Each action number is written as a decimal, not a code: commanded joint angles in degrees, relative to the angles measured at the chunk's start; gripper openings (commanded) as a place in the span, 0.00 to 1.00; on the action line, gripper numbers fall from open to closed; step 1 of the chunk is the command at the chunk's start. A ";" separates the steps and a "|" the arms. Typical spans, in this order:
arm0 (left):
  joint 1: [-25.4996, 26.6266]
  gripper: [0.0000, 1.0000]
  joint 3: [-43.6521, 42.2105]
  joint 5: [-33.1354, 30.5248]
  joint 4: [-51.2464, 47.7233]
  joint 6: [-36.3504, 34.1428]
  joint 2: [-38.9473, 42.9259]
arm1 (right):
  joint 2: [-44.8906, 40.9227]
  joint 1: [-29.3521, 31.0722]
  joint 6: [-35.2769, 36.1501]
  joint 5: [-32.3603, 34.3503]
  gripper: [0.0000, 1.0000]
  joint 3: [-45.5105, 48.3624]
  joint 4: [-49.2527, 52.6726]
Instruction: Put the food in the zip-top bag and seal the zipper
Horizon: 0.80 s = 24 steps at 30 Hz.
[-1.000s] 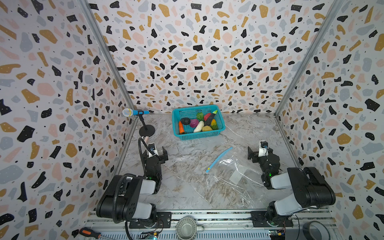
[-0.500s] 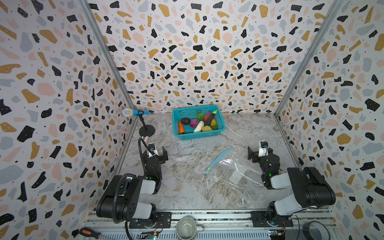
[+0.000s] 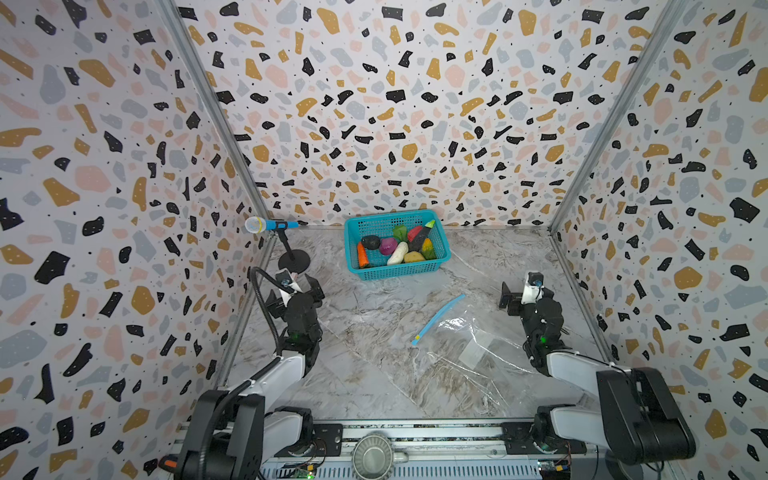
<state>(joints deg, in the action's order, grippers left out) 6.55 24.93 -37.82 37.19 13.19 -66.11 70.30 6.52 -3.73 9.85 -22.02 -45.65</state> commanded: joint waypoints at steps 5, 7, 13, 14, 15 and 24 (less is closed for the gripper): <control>0.23 0.99 14.13 3.65 -27.01 19.26 -3.75 | 0.42 4.46 -18.28 -1.86 0.99 -14.21 26.56; 0.22 1.00 17.30 9.52 -29.17 20.45 -6.04 | 5.14 5.66 -20.73 -12.98 0.99 -19.38 28.96; 0.23 0.99 26.85 27.94 -29.29 19.21 -15.86 | 21.34 8.24 -24.51 -27.53 0.99 -37.53 38.51; 0.20 1.00 28.59 31.23 -28.81 19.31 -17.94 | 23.43 8.16 -24.83 -28.85 0.99 -39.67 38.91; 0.20 1.00 31.11 34.68 -28.80 19.41 -20.70 | 25.78 8.15 -24.78 -30.19 0.99 -42.31 39.63; 0.22 1.00 45.12 46.03 -27.44 22.15 -37.86 | 42.75 7.55 -21.07 -37.83 1.00 -62.71 44.46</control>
<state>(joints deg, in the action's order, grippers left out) 6.55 67.31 2.13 7.84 33.65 -101.41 110.80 14.44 -26.11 -23.77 -79.37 -4.16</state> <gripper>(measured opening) 0.997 0.995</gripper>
